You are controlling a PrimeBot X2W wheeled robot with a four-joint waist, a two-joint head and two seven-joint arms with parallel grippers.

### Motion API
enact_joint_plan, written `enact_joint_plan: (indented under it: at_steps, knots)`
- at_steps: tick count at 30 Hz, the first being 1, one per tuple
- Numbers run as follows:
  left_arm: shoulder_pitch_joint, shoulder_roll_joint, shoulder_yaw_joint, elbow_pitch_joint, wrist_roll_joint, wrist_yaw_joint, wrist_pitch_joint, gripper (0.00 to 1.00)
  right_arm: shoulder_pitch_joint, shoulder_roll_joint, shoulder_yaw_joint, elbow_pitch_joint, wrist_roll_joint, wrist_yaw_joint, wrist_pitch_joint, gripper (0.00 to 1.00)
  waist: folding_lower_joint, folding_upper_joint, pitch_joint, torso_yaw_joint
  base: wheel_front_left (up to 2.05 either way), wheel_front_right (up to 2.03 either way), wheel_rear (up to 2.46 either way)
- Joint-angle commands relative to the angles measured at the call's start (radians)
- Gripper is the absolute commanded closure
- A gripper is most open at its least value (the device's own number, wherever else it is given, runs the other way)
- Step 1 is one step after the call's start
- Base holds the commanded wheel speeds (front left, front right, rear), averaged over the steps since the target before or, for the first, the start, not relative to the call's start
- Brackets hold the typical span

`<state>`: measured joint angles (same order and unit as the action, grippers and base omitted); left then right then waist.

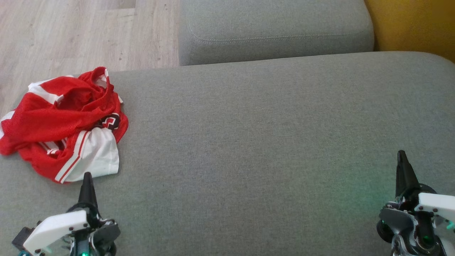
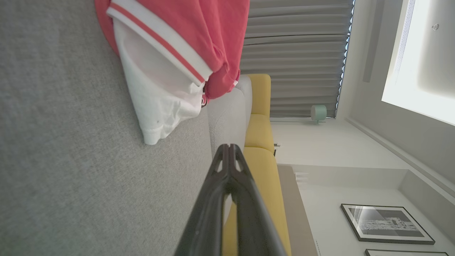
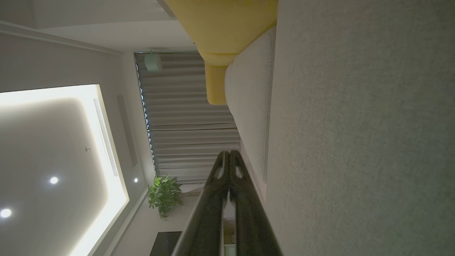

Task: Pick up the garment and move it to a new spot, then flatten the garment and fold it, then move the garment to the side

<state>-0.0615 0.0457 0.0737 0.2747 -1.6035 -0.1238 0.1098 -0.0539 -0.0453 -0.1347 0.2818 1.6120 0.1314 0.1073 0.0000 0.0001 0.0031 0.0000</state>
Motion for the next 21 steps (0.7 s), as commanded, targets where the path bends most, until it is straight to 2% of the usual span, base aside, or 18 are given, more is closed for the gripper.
enact_joint_plan:
  at_steps: [1,21]
  knots:
    - [-0.046,0.004,0.04,-0.03,-0.005,-0.007,0.003,1.0,-0.054,-0.005,0.021,-0.037,-0.003,-0.001,0.006,1.0,0.0,-0.0001,0.0,0.0,0.0,0.0,0.0]
    - [-0.046,0.004,0.04,-0.03,-0.005,-0.007,0.003,1.0,-0.054,-0.005,0.021,-0.037,-0.003,-0.001,0.006,1.0,0.0,-0.0001,0.0,0.0,0.0,0.0,0.0]
